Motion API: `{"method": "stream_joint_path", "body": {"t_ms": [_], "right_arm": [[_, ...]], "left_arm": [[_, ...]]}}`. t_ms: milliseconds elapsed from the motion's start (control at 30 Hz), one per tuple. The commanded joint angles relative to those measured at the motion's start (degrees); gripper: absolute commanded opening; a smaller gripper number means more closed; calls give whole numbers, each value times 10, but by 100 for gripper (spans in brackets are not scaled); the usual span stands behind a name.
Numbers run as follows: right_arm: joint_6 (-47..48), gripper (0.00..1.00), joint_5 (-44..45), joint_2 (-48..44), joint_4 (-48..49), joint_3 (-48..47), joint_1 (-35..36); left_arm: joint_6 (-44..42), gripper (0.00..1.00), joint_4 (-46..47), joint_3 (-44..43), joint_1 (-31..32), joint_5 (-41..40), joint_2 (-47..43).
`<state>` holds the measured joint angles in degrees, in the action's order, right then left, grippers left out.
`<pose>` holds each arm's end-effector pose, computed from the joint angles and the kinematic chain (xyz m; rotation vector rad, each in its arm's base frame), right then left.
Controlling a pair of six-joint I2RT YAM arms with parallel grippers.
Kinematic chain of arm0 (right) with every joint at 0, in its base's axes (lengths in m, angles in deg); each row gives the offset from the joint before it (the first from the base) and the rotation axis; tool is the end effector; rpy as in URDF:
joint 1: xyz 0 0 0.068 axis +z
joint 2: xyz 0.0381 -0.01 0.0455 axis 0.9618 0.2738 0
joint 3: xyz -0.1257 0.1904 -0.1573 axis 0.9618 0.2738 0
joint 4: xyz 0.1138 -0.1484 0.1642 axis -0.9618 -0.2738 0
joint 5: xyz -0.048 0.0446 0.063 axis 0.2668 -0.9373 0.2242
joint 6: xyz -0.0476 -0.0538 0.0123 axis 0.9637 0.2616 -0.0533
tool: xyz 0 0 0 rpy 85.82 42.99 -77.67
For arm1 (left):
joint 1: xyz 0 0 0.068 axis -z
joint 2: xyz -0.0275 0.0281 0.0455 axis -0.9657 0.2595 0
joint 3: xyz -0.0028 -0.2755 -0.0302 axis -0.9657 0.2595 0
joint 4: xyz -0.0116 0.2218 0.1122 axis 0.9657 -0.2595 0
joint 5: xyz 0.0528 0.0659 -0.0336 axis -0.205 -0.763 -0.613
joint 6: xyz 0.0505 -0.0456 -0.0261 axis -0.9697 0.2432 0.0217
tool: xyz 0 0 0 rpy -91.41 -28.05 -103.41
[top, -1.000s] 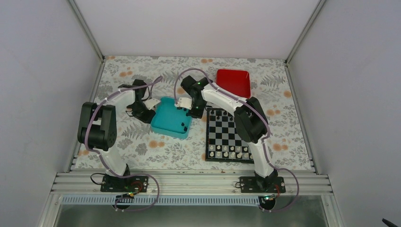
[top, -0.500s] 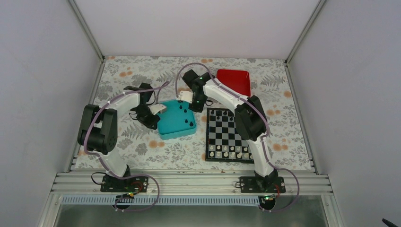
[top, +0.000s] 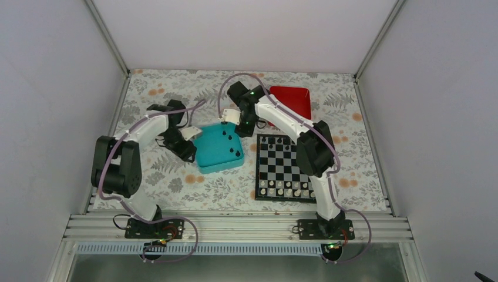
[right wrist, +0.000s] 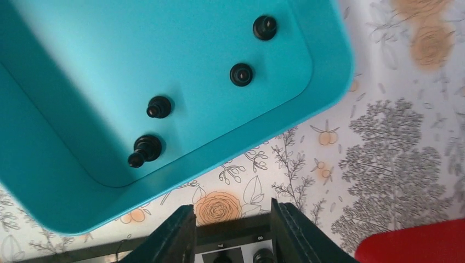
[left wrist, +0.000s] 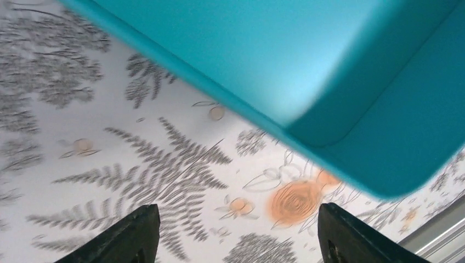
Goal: Set up the chess pieces on the board
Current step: Adjust the storage box at the center of the board, then pick up the chess piece from the storage box.
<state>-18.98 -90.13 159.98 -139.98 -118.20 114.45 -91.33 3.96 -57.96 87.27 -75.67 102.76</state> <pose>0.3299 0.2847 0.2105 -1.8487 2.2943 0.0922 0.2623 -0.0710 0.1783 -0.9928 -2.9311 0.3532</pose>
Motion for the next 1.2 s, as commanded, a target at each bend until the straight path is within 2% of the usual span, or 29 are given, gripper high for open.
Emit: {"method": "stream_joint_path", "body": {"t_ms": [0,200,467,833,1167], "right_arm": [[12,40,13,-37,-23,-30,16],[22,43,12,0,-21,-87,33],[16,33,-2,74,-4,-146,50],[-4,34,-5,119,32,-142,53],[11,38,28,144,25,-143,53]], "left_arm": [[-30,75,-36,-26,-37,-43,-46],[-46,84,-20,-84,-112,-111,-45],[21,89,96,-128,-153,-215,35],[67,90,171,-125,-158,-233,30],[70,90,177,-97,-160,-228,-11]]}}
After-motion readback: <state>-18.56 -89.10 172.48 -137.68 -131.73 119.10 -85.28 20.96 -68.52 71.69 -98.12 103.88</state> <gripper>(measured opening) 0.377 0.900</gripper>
